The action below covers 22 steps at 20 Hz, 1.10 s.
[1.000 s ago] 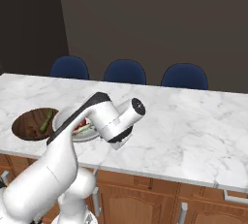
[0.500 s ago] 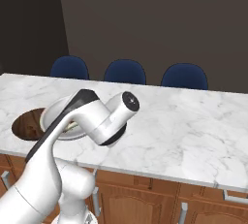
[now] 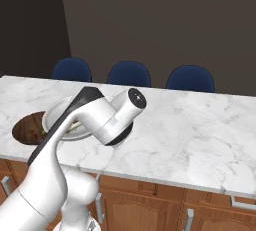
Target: Place the bowl containing the fish and onion in the microwave. Close the microwave door and press the start button to microwave the meal.
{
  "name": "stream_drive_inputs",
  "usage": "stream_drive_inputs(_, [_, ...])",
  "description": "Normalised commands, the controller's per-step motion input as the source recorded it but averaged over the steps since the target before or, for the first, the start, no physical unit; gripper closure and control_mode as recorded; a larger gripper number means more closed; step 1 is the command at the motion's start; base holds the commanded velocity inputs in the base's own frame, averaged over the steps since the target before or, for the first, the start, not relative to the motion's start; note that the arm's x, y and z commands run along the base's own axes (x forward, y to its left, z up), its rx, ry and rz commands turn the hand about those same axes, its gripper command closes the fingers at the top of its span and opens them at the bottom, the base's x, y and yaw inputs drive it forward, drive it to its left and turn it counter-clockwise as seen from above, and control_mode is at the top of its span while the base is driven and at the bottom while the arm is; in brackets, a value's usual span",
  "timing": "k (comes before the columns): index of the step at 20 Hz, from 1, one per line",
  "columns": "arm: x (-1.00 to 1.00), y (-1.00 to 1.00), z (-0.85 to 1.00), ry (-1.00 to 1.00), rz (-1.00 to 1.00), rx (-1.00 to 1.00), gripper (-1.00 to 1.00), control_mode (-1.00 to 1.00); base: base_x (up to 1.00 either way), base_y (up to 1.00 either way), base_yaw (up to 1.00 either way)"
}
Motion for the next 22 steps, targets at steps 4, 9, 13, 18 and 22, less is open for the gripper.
stream_drive_inputs(4, [0.00,0.00,0.00,0.00,0.00,0.00,1.00,1.00,-0.49,-0.05,0.00])
stream_drive_inputs(9, [0.00,0.00,0.00,0.00,0.00,0.00,1.00,1.00,-0.65,-0.21,-0.15])
stream_drive_inputs(13, [0.00,0.00,0.00,0.00,0.00,0.00,1.00,1.00,-0.27,-0.36,-0.47])
stream_drive_inputs(18, [0.00,0.00,0.00,0.00,0.00,0.00,1.00,1.00,-0.03,-0.19,-0.74])
stream_drive_inputs(22, [0.00,0.00,0.00,0.00,0.00,0.00,1.00,1.00,0.00,-0.12,-0.79])
